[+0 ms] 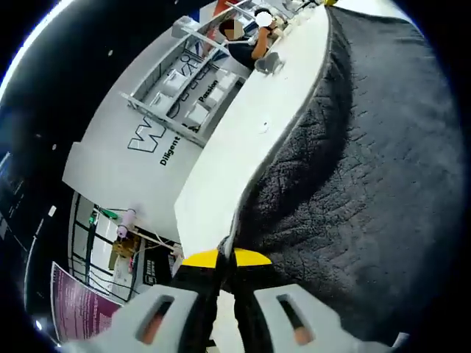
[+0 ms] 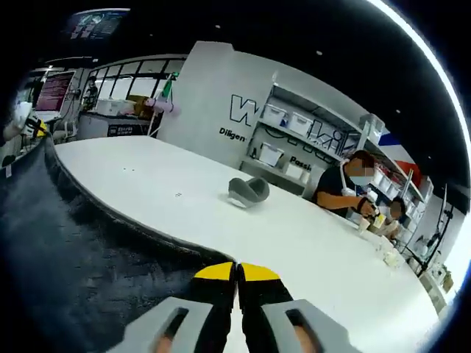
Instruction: Fold the towel on the table until its edges align and the towel forms a compact rectangular stack.
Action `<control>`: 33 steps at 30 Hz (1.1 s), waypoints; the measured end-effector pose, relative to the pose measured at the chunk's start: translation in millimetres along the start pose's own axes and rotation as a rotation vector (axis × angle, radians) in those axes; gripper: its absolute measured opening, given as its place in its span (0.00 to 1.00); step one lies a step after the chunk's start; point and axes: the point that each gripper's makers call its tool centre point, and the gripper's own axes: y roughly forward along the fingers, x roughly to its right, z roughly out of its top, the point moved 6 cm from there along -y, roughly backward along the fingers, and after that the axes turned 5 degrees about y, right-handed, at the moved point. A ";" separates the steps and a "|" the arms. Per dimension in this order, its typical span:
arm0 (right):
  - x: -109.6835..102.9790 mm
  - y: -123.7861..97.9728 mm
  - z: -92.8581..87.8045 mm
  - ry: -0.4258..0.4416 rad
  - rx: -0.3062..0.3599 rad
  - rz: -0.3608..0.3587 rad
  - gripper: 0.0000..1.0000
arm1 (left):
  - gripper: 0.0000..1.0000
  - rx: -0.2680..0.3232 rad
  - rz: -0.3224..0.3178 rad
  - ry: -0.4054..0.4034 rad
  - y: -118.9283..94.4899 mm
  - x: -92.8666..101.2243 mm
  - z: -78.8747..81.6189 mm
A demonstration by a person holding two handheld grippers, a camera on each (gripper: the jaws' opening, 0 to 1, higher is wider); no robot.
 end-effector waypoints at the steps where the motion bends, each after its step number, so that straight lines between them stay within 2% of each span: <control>1: -0.1 5.3 -1.2 0.000 -0.008 0.004 0.02 | 0.06 -0.008 -0.011 -0.002 5.0 2.2 -0.9; 11: -1.9 53.9 -9.6 -0.006 -0.086 0.044 0.02 | 0.07 -0.055 -0.115 -0.073 48.8 15.7 -17.1; 20: -6.1 88.1 -11.2 0.001 -0.130 0.052 0.02 | 0.07 -0.072 -0.168 -0.060 83.9 17.0 -23.3; 25: -5.4 99.6 -14.3 0.014 -0.140 0.057 0.02 | 0.07 -0.068 -0.189 -0.068 93.8 15.2 -27.3; 30: -10.3 96.4 -16.1 0.052 -0.127 0.066 0.03 | 0.12 -0.059 -0.191 -0.083 97.0 16.2 -29.0; 33: -10.7 90.5 -13.3 0.052 -0.113 0.057 0.07 | 0.17 -0.060 -0.168 -0.102 93.1 12.3 -30.4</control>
